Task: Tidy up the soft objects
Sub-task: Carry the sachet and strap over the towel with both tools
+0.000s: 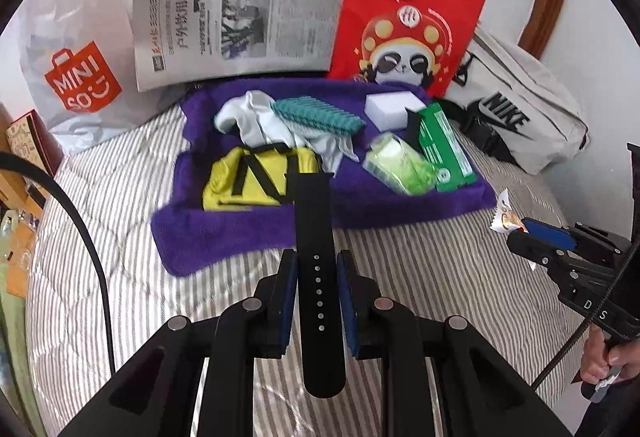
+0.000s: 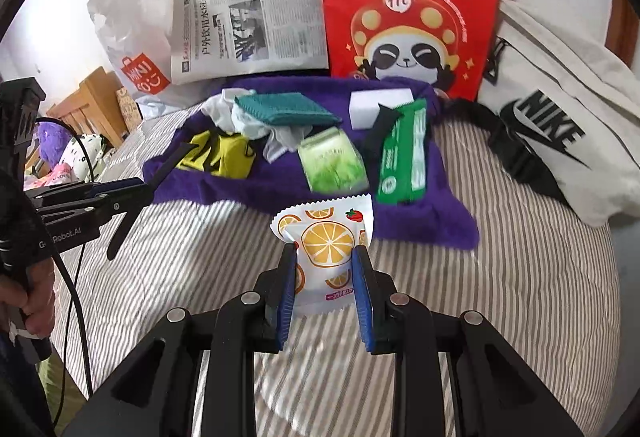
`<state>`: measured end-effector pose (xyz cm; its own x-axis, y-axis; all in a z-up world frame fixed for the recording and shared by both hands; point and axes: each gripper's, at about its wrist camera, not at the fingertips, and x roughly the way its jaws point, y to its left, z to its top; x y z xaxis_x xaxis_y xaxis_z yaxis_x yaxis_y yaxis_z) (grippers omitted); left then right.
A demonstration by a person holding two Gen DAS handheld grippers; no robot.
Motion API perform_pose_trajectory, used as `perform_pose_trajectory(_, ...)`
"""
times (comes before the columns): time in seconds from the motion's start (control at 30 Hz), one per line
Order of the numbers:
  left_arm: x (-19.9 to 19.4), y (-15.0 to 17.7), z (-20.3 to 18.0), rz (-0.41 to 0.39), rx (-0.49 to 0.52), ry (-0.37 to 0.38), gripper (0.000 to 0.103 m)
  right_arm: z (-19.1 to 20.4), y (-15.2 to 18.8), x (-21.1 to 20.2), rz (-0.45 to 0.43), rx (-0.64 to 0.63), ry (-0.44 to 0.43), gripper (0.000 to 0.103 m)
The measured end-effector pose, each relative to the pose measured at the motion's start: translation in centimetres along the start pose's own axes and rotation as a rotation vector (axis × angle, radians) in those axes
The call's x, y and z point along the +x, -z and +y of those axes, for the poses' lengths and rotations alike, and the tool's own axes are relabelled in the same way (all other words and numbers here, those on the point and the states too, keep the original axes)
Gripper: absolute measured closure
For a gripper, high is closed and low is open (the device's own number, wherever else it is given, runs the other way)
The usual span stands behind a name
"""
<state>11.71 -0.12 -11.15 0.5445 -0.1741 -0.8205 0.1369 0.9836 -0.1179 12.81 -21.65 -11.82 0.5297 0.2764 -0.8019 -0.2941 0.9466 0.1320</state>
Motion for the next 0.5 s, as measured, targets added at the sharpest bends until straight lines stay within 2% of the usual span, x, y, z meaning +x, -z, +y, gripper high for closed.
perform_pose_trajectory(0.5,1.2,-4.8,2.2,-0.048,0.000,0.010,0.083,-0.8,-5.5,3.4,-0.007,0.013,0.036,0.076)
